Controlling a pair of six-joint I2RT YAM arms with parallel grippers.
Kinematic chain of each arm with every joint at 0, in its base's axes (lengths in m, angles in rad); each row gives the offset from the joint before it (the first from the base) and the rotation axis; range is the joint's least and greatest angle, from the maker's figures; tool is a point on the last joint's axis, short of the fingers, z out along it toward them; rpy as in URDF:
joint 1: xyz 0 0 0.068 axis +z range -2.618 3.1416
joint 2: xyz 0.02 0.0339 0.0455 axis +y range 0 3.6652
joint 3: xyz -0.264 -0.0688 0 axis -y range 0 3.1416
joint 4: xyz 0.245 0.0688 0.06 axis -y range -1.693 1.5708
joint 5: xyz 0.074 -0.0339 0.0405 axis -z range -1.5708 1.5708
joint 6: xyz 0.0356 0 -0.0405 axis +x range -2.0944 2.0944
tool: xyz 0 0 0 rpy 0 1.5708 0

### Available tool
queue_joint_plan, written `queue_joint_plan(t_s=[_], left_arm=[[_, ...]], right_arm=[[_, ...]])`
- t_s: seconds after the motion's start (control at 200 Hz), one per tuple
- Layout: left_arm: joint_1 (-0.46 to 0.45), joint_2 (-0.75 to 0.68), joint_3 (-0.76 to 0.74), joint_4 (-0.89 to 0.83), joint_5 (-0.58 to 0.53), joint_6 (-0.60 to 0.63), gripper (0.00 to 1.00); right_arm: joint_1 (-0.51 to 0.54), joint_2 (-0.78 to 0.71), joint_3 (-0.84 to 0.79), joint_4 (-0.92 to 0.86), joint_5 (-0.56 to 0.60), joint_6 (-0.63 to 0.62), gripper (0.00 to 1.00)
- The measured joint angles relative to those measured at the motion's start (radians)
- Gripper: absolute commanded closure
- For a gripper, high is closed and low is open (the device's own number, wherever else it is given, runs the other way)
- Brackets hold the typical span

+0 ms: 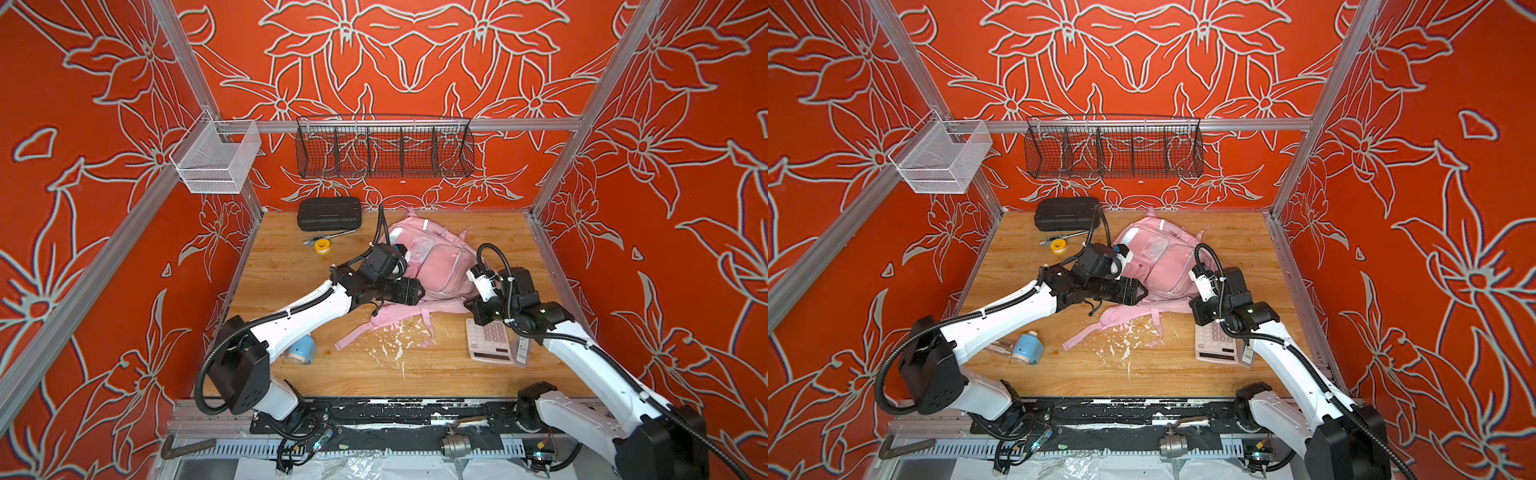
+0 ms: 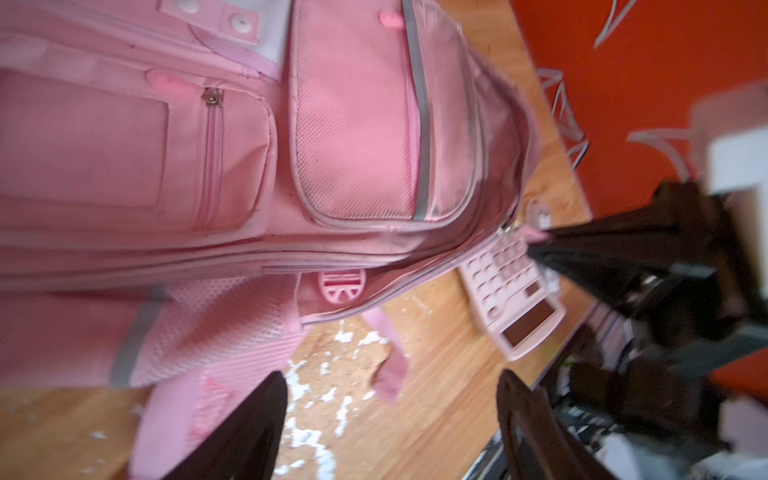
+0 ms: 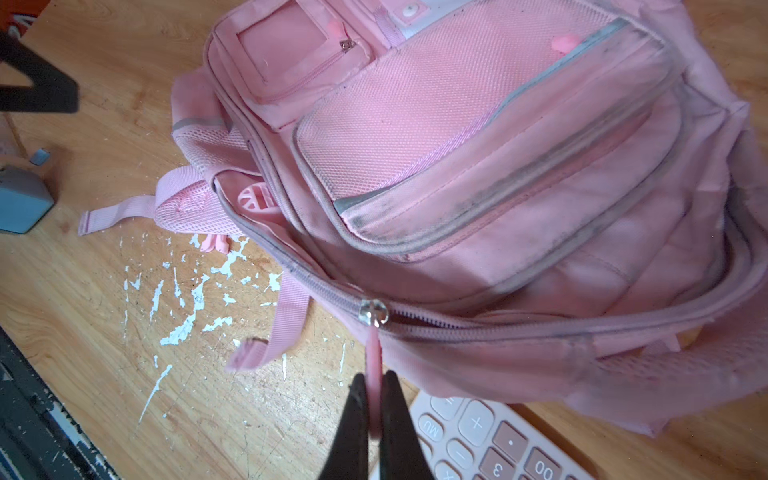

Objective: Pack the student bag

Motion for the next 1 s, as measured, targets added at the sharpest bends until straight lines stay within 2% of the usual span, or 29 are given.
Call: queue_joint_plan(t_s=[0.23,0.37,0.495,0.636,0.801,0.951,0.996], left_arm=[[-0.113,0.039,-0.023,0.106,-0.124,-0.511,0.20],[-0.169,0.077,-0.048,0.165,-0.161,-0.760,0.22],[-0.183,0.117,-0.091,0.241,-0.187,-0.929,0.26],[-0.183,0.202,-0.093,0.321,-0.217,-1.047,0.33],[-0.183,0.303,-0.064,0.379,-0.243,-1.117,0.40],[-0.175,0.341,-0.017,0.380,-0.255,-1.118,0.74],[-0.169,0.341,-0.008,0.370,-0.248,-1.124,0.82]], right_arm=[[0.000,-0.022,0.000,-0.012,-0.001,0.000,1.00],[0.000,-0.041,0.000,-0.018,-0.002,0.000,1.00],[0.000,-0.042,0.000,-0.023,-0.008,0.004,1.00],[0.000,-0.042,0.000,-0.025,-0.016,0.014,1.00],[0.009,-0.042,0.000,-0.025,-0.019,0.022,1.00],[0.013,-0.042,0.000,-0.029,-0.018,0.022,1.00],[0.013,-0.042,0.000,-0.029,-0.010,0.023,1.00]])
